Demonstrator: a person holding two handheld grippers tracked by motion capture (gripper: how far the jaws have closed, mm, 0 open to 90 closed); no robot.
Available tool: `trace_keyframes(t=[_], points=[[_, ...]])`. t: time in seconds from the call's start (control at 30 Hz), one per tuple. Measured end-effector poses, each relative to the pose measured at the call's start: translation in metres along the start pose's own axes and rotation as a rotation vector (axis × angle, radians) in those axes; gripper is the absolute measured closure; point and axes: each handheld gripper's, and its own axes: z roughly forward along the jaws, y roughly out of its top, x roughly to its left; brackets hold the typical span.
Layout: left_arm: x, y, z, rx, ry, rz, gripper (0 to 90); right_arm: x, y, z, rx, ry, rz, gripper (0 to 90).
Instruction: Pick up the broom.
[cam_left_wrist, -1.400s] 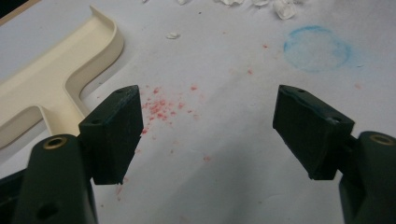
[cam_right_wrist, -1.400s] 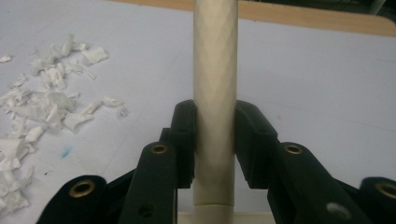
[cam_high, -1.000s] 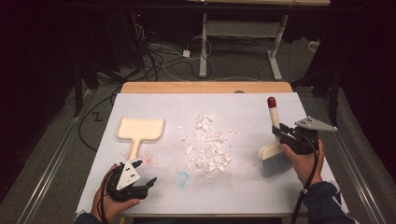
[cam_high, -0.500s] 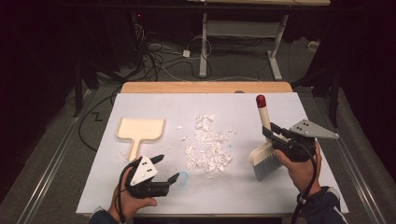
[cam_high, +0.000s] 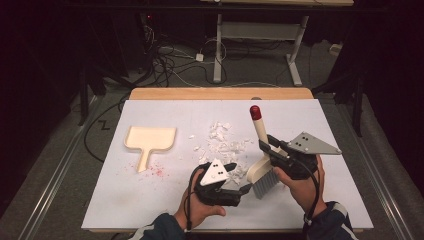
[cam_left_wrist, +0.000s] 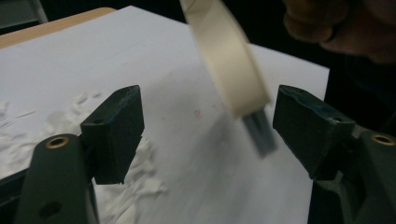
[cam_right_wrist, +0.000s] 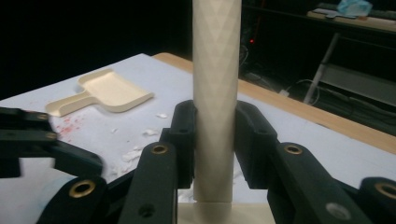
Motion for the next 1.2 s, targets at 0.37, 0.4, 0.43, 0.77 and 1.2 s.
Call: trace_keyframes(t=[0.37,0.4,0.43,0.77,1.2], points=[[0.001,0.0,0.017,-0.053,-0.037,-0.062,45.8,0.023,0.001,0.003,-0.018,0.017,-0.045,71.1],[0.002,0.0,0.016,-0.057,-0.048,-0.051,50.2,0.025,0.001,0.003,-0.019,0.014,-0.054,71.1],[0.002,0.0,0.015,-0.057,-0.038,-0.045,55.0,0.026,0.001,0.003,-0.019,0.015,-0.057,71.1],[0.015,0.002,-0.005,-0.007,-0.018,0.015,64.9,0.023,0.001,-0.007,-0.06,0.08,-0.061,68.3],[0.028,-0.007,-0.048,0.108,-0.126,0.173,65.2,0.024,-0.014,0.006,0.114,0.383,-0.331,39.1]])
